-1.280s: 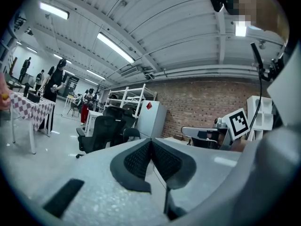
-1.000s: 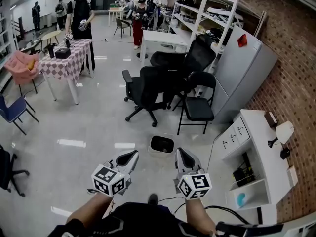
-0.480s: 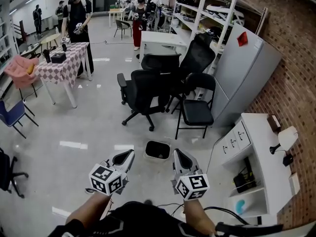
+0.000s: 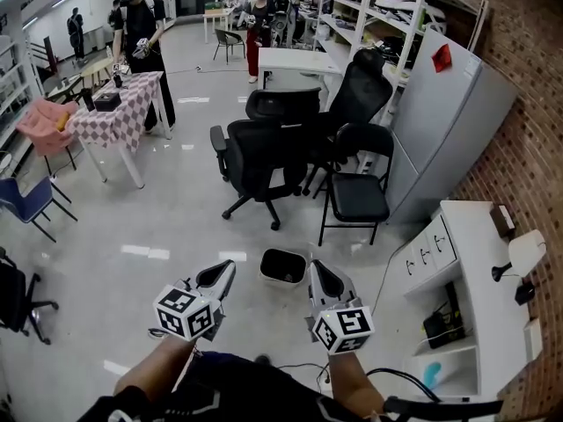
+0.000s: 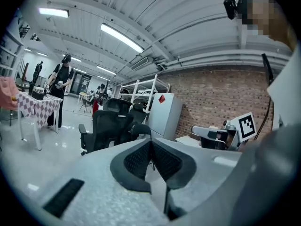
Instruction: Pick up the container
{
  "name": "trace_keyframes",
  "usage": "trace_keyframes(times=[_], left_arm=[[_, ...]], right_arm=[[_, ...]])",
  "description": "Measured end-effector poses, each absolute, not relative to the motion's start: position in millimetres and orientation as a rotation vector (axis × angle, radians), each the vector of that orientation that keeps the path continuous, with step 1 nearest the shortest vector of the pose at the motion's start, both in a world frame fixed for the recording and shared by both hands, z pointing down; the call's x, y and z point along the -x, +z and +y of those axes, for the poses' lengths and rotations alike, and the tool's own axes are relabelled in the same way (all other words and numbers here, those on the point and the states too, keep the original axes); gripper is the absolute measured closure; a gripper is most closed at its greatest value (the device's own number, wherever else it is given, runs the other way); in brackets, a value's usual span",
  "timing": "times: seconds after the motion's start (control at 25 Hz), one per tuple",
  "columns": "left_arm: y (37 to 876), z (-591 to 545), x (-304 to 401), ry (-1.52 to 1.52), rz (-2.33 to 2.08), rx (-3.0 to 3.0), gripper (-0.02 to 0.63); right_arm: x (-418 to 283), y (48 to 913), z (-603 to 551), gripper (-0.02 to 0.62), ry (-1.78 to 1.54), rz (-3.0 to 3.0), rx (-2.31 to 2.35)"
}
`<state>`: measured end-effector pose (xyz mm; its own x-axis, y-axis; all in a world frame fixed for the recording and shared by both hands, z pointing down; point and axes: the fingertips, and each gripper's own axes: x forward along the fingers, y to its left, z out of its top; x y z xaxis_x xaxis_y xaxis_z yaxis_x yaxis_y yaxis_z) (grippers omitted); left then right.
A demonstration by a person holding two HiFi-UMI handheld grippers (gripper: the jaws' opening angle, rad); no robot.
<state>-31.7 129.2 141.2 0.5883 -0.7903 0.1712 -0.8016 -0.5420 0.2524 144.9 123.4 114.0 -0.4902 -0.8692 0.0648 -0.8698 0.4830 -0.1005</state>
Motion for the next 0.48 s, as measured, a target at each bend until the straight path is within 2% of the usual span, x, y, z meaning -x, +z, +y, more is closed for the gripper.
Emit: trace_keyframes(times=[0.48], left_arm=[[151,72,28,0.013,-1.249,-2.519,0.597]], right_arm=[[-151,116,70,0.586,0.178,-2.652,-1.612]])
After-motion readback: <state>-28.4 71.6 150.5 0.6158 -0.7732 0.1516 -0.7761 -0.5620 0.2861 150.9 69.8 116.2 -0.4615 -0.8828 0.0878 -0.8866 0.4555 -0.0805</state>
